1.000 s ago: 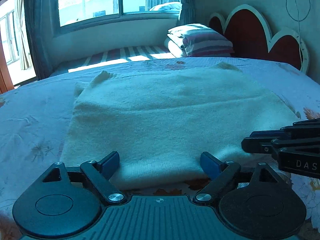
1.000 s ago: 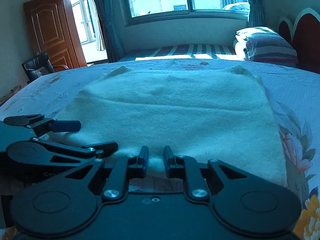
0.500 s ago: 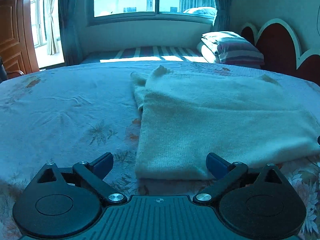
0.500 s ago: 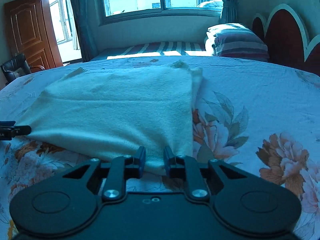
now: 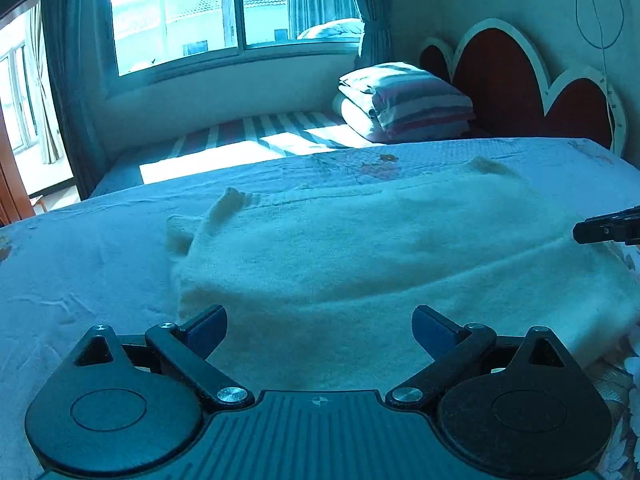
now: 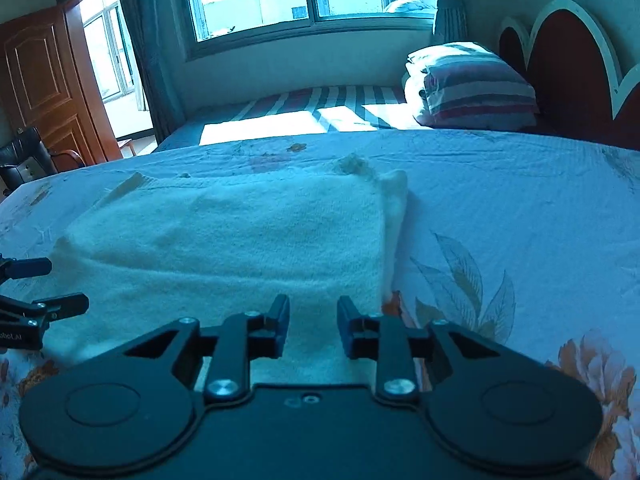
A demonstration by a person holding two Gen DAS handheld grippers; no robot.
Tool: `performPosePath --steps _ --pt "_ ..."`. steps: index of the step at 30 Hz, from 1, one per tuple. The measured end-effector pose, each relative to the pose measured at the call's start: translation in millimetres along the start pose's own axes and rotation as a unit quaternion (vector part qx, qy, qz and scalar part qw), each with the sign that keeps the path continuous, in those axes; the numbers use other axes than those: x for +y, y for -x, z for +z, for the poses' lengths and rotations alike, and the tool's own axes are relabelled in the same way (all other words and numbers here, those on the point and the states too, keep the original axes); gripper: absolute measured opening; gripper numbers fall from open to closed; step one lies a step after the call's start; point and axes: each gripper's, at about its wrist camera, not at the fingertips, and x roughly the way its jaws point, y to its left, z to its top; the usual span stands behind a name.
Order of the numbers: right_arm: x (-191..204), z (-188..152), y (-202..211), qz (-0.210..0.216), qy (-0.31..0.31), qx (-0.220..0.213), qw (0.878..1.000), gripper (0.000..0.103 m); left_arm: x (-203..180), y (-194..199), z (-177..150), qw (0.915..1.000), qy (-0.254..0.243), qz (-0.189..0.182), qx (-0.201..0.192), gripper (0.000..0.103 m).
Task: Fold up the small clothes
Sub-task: 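Open both tools and lift them off the folded cream sweater, then grasp the sweater's folded edge with both tools and fold it over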
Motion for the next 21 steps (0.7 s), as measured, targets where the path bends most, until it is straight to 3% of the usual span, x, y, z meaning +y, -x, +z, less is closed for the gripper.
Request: performPosePath --steps 2,4,6,8,11,14,17,21 --pt "-4.5 12.9 -9.5 -0.001 0.007 -0.003 1.0 0.027 10.4 -14.5 6.3 1.0 -0.004 0.006 0.003 0.099" --pt "-9.1 23.1 -24.3 -0.002 0.015 0.0 1.0 0.026 17.3 -37.5 6.9 0.9986 -0.004 -0.008 0.052 0.099" --pt "-16.7 24.9 -44.1 -0.01 0.016 0.035 0.999 0.02 18.6 -38.1 11.1 0.9985 -0.016 -0.012 0.051 0.099" --pt "-20.0 27.0 -46.1 -0.008 0.023 0.039 0.999 0.019 23.9 -30.0 19.6 0.9991 -0.013 -0.021 0.035 0.095" --pt "-19.5 40.1 -36.4 -0.008 0.037 0.002 0.999 0.03 43.7 -34.6 35.0 0.9998 0.0 -0.016 0.013 0.095" --pt "-26.7 59.6 -53.3 -0.015 0.024 0.003 1.0 0.029 64.5 -55.0 54.5 0.9996 0.023 -0.017 0.001 0.092" --pt "-31.3 76.9 -75.4 -0.011 0.026 -0.004 1.0 0.024 72.4 -80.0 72.5 0.9995 0.022 -0.022 0.006 0.08" --pt "-34.8 88.4 -103.4 0.001 0.029 0.002 1.0 0.019 73.9 -121.5 85.8 0.9991 0.01 -0.003 0.041 0.08"
